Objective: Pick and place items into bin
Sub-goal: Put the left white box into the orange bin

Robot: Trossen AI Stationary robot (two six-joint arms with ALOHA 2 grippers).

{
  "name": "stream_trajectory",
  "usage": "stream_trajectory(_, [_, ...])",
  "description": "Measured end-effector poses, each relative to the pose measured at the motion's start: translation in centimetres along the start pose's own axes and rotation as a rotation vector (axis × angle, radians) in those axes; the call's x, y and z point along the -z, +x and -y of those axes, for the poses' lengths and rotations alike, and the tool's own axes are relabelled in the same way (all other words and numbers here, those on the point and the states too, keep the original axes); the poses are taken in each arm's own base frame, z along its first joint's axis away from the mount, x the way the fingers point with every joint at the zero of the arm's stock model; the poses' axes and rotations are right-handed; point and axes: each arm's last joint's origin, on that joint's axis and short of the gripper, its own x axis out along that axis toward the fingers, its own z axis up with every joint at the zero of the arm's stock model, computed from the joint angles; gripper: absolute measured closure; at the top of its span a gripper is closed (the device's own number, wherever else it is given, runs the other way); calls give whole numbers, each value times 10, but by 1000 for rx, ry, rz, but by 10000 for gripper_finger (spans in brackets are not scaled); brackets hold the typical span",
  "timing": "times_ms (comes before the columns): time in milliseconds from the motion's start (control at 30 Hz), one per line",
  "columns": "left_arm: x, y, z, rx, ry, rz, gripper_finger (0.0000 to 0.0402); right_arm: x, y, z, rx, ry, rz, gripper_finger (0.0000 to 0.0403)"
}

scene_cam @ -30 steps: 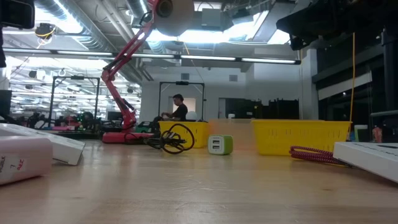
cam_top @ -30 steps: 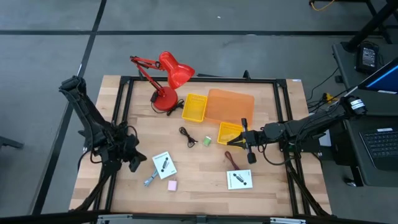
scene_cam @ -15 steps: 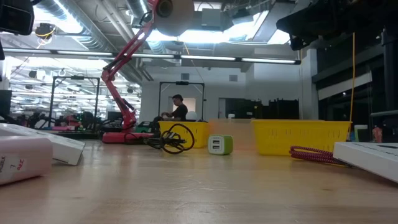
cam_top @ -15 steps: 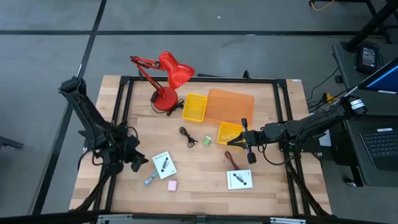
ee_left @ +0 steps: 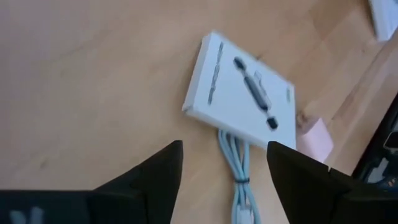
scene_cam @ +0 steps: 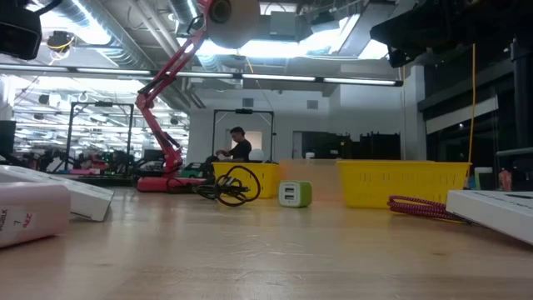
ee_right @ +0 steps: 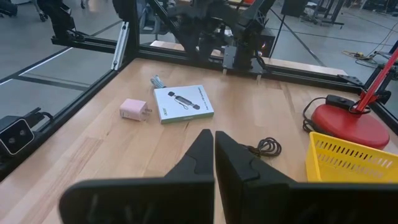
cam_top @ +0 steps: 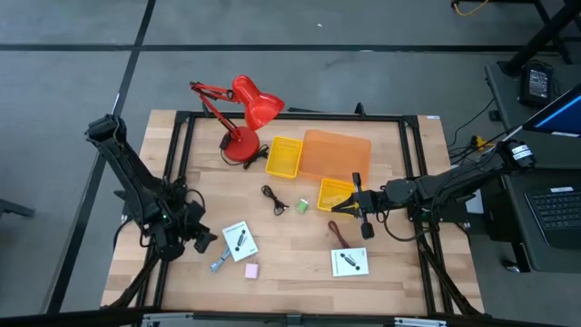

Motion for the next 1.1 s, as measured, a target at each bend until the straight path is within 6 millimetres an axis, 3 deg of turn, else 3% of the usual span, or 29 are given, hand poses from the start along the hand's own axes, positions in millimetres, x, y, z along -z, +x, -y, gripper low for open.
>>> stream_trajectory(367, [-12, -11, -5, 52, 27, 23, 187, 0, 0, 0, 0, 1, 0, 403])
stream_trajectory(600, [-18, 4, -36, 112, -9, 5, 187, 0, 0, 0, 0, 2, 1, 403])
stream_trajectory(1100, [-19, 34, -67, 266, -91, 20, 187, 0, 0, 0, 0, 3, 1, 403])
